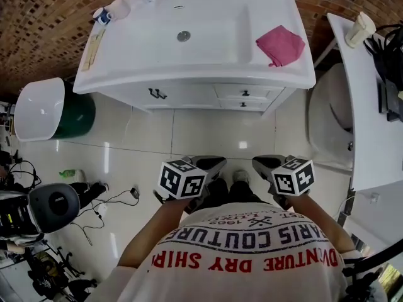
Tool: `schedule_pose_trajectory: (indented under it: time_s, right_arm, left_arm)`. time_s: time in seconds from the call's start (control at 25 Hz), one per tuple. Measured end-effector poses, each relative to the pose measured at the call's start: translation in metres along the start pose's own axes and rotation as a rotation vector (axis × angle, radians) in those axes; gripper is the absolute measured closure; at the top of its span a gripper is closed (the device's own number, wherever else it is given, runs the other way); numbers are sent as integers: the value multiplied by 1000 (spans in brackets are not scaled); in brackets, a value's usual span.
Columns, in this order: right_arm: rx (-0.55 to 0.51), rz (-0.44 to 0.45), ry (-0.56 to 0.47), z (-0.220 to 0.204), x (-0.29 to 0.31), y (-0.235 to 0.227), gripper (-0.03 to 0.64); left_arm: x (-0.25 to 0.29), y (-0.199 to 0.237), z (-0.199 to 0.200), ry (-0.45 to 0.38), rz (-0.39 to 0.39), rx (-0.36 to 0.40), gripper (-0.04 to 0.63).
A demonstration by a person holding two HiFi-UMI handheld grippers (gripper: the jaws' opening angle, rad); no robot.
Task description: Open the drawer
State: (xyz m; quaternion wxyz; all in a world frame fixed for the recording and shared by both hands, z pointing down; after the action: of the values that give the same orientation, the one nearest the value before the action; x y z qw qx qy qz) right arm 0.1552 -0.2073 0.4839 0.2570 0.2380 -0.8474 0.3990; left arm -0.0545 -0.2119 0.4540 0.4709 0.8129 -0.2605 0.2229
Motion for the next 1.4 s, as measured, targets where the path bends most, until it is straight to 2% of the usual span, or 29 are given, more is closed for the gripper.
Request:
schedule_pose_trajectory:
  time_s: [0.2, 0.36, 0.52, 0.76, 1.08, 1.4]
  right_arm:
    - [31, -16, 8, 19, 18, -1, 611]
    - [44, -49, 4, 25, 26, -4, 611]
    - [62, -96, -39, 33, 39, -24, 607]
    - [100, -155, -67, 49, 75, -67, 508]
    - [143, -316, -99, 74, 134, -146, 437]
    - [231, -483, -91, 76, 187, -210, 423]
  left_arm:
    - [-2, 25, 14, 20, -21, -23, 607]
    - [3, 37, 22, 52, -40, -14, 607]
    - [4, 43, 28, 54, -65, -14, 607]
    - [-8, 62, 11, 83, -78, -54, 607]
    - [-12, 88, -14, 109, -96, -133, 607]
    - [-21, 113, -42, 151, -55, -193, 607]
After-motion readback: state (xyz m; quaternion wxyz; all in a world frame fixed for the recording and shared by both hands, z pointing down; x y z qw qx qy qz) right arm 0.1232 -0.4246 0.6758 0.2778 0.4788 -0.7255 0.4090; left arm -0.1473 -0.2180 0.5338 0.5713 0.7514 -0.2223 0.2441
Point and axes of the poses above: the fingertips, and each gripper's own axes: x forward along the fingers, y to its left, z out of its top, the point moved 9 cm from there along -x, backward along the fingers, and after that the axes turned 5 degrees about -x, right-handed, at the moved point
